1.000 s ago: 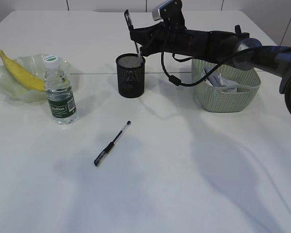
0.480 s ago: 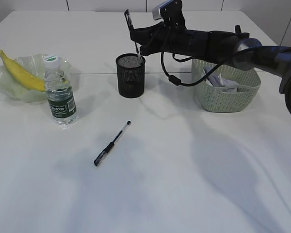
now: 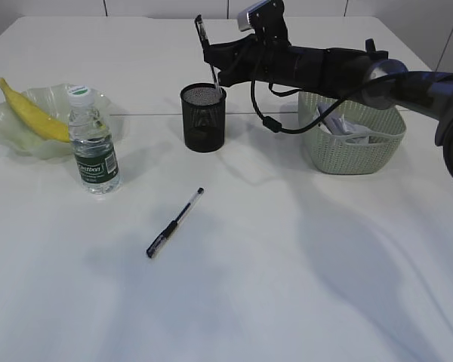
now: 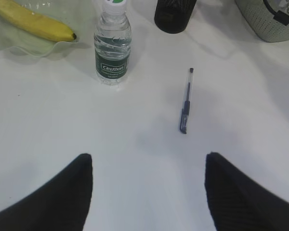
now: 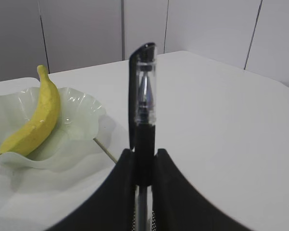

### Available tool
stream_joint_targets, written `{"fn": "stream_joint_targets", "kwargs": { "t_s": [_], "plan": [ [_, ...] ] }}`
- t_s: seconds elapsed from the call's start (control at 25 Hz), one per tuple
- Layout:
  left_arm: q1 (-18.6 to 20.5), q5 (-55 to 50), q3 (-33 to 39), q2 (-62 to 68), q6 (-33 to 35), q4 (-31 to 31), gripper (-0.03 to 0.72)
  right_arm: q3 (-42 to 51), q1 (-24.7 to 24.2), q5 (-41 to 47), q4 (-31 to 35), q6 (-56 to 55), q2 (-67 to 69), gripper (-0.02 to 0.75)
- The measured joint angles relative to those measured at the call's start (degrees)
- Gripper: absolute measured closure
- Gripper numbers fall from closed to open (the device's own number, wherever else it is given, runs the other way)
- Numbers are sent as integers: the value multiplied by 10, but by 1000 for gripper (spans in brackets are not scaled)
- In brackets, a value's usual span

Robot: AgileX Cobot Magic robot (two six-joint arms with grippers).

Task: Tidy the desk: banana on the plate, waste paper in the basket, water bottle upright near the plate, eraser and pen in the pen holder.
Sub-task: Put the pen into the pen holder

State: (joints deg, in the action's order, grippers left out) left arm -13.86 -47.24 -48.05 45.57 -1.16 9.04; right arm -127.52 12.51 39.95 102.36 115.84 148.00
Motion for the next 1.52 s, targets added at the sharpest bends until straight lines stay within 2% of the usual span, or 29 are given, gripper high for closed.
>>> {"fn": "stream_joint_targets", "kwargs": {
  "t_s": [0.28,1.52],
  "plan": [
    [0,0,0,0,0,0,171,0,0,-1,0,0,0,632],
    [0,0,0,0,0,1,171,0,0,-1,-6,-11,-4,612]
  ]
}}
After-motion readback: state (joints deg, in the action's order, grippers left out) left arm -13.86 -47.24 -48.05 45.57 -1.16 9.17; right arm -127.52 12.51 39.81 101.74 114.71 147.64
